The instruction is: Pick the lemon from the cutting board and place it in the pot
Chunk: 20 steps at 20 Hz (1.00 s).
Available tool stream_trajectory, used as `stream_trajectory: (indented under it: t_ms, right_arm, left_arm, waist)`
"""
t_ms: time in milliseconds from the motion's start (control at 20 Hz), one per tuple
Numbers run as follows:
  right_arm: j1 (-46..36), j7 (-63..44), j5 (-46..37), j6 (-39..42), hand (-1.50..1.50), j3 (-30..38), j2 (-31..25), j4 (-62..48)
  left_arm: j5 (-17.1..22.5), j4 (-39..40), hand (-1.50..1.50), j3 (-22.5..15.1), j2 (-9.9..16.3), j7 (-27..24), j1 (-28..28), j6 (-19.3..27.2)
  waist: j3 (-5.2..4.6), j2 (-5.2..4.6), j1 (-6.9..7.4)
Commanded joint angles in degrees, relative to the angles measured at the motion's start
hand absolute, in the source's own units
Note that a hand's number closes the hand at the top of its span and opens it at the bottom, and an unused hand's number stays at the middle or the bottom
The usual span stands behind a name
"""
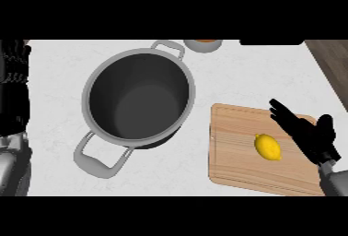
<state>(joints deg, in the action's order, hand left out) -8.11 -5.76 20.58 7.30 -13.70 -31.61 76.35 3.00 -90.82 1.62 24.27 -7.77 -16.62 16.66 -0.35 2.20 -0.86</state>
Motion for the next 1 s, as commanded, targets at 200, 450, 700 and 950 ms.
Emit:
stream_trajectory:
  t_ms: [200,450,700,950]
  right_arm:
    - [3.42,7.79,1.77,2.65,1.5,9.87,-7.55,-1.2]
    - [1.49,24.19,-15.73,-11.88,-1.5,14.33,-14.9,3.75]
    - [10.81,38.56,-15.82,-14.21,-1.5,15.04,-9.8,5.1]
    - [12.74,37.84,-18.39,-9.91,-1.5,14.48,-15.71,4.43]
  left_arm:
    - [-1.17,5.04,0.0,-1.87,1.14,10.24,11.36,-2.42]
    - [-0.83,6.3,0.0,-3.58,0.93,16.18,13.18,-3.37]
    - [-0.3,3.5,0.0,-3.86,1.32,17.74,16.62,-4.14]
    - [0.53,2.09,0.0,-3.01,1.74,17.64,16.3,-5.27]
  waist:
    - [0.48,-2.29,0.7]
    - [0.63,-1.5,-1.39]
    - [0.5,-1.59,-0.88]
    - [0.22,-2.2,0.61]
